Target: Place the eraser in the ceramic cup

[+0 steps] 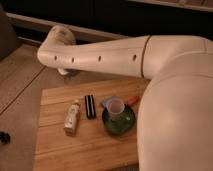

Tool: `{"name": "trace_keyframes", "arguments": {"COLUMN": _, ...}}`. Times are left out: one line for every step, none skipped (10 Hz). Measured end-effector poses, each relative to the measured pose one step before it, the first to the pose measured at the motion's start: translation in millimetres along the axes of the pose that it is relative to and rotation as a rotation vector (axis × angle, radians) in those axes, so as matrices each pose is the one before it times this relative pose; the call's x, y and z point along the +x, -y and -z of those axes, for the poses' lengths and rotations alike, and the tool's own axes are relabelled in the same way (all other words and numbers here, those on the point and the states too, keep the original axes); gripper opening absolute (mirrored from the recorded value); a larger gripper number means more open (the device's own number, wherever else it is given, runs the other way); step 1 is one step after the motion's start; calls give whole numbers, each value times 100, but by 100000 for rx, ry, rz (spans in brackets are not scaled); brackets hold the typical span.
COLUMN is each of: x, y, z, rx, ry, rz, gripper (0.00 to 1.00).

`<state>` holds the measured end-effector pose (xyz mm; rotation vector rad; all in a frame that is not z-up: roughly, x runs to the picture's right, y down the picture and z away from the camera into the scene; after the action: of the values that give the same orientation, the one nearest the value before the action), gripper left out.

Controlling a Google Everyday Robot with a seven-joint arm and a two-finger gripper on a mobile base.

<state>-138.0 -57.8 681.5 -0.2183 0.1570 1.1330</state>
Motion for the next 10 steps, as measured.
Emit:
{"name": "trace_keyframes", "arguments": {"x": 454, "y": 1119, "z": -431, "rx": 128, "ry": -3, "rz": -2934, "gripper": 65}}
{"name": "trace_keyframes", "arguments": {"x": 718, "y": 1819, "z": -718, "rx": 589, "ry": -452, "rz": -3747, "gripper": 65}}
{"name": "trace_keyframes", "arguments": {"x": 1029, "y": 2967, "z": -1497, "rx": 625, "ry": -822, "rz": -5219, "gripper": 65}}
{"name": "trace_keyframes", "arguments": {"x": 534, "y": 1628, "z": -1429, "rx": -243, "ry": -1045, "rz": -2873, "gripper": 65}}
{"name": "trace_keyframes", "arguments": {"x": 304, "y": 390, "z": -1141, "rx": -876, "ry": -1195, "rz": -211, "gripper": 65}}
{"name": "trace_keyframes", "arguments": {"x": 505, "y": 190, "z": -1830, "rx": -1299, "ry": -2543, "rz": 456, "gripper": 65}}
{"name": "trace_keyframes", "arguments": {"x": 479, "y": -200, "z": -1346, "rx": -1427, "ry": -2276, "rz": 119, "gripper": 65}}
{"name": "trace_keyframes", "arguments": {"x": 359, "y": -282, "z": -1050, "rx": -1376, "ry": -1770, "rz": -147, "gripper": 65}}
{"name": "trace_keyframes", "arguments": {"x": 503, "y": -113, "z": -1345, "rx": -1842, "ry": -2398, "rz": -767, "gripper": 65}}
{"name": "trace_keyframes", "arguments": {"x": 335, "y": -22, "z": -1654, "rx": -2446, "ry": -2715, "rz": -869, "gripper": 65}}
